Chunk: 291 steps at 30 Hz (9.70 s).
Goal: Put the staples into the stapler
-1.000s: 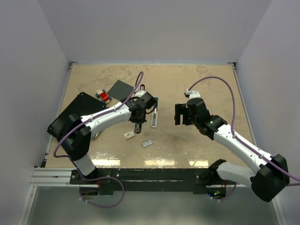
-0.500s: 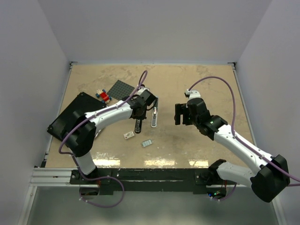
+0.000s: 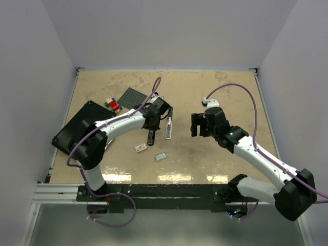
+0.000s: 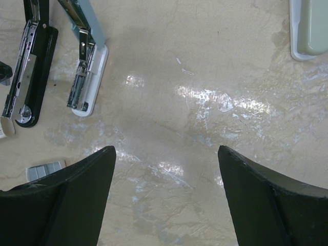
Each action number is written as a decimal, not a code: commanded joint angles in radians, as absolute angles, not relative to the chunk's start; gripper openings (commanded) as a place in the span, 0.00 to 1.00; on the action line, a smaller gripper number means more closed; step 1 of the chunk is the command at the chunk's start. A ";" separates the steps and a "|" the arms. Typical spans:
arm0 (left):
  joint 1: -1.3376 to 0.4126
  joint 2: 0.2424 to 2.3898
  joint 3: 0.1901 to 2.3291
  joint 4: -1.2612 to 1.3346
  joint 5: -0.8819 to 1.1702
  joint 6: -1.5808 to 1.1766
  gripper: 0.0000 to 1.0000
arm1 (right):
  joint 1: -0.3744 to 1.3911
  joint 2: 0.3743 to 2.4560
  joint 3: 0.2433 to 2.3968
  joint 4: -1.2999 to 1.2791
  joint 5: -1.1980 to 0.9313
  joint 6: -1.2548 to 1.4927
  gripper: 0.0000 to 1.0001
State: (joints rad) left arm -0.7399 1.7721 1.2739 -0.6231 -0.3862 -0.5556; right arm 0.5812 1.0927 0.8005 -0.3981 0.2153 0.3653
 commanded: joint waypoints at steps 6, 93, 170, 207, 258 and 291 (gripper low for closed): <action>-0.732 1.779 1.279 -0.600 -0.353 -0.546 0.06 | 0.577 1.098 0.836 -0.387 0.216 0.351 0.85; -0.721 1.784 1.250 -0.583 -0.342 -0.551 0.00 | 0.577 1.114 0.841 -0.387 0.210 0.347 0.85; -0.723 1.807 1.224 -0.584 -0.318 -0.557 0.23 | 0.577 1.118 0.839 -0.383 0.199 0.345 0.85; -0.752 1.249 0.700 -0.149 -0.357 -0.669 0.82 | 0.578 1.621 1.450 -0.210 -0.185 0.138 0.83; -0.816 1.502 0.727 -0.087 -0.377 -0.598 0.06 | 0.522 2.226 1.842 -0.094 -0.271 0.313 0.70; -0.781 1.551 0.801 -0.127 -0.423 -0.578 0.01 | 0.561 2.090 1.761 -0.146 -0.526 0.069 0.34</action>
